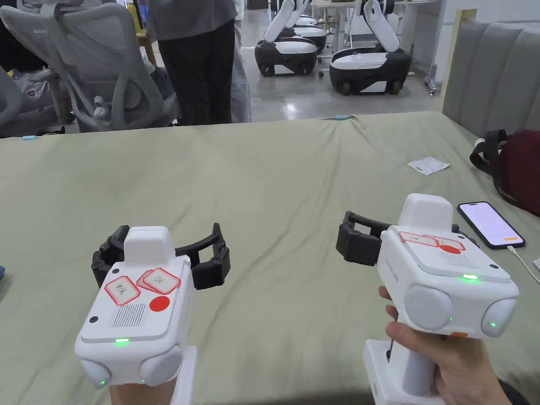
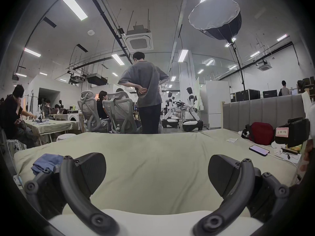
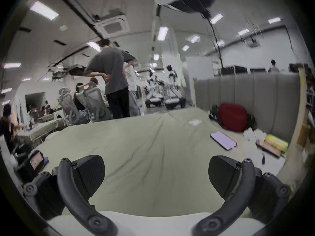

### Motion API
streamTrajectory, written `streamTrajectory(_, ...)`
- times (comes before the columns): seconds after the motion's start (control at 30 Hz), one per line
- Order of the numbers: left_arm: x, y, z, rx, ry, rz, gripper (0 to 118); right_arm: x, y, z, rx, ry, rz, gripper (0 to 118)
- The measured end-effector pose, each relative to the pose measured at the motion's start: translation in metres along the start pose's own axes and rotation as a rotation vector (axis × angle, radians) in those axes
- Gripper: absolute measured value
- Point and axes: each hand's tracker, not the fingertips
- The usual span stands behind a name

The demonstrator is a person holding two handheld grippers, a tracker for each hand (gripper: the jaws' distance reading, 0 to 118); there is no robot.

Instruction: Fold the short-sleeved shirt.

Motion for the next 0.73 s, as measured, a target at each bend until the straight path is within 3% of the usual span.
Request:
streamTrajectory(0.1, -0.001, -0.001, -0.002, -0.002, 0.001, 0.008, 118, -0.007, 0.001, -0.001, 0.013, -0.019, -0.003, 118)
streamTrajectory(0.2, -0.001, 0.001, -0.002, -0.004, 0.0, 0.015, 118, -0.011, -0.002, 0.0, 0.015, 0.025, 0.059, 118)
streamTrajectory(0.4, -0.001, 0.001, -0.002, -0.006, -0.002, 0.007, 118, -0.015, -0.002, 0.0, 0.01, 0.071, 0.087, 118)
streamTrajectory(0.63, 0.0, 0.001, -0.001, -0.013, -0.007, -0.004, 118, -0.016, -0.007, 0.003, 0.058, 0.03, 0.11, 118)
streamTrajectory(0.73, 0.0, 0.001, -0.001, -0.009, -0.008, -0.001, 118, -0.014, -0.005, 0.003, 0.041, 0.07, 0.146, 118)
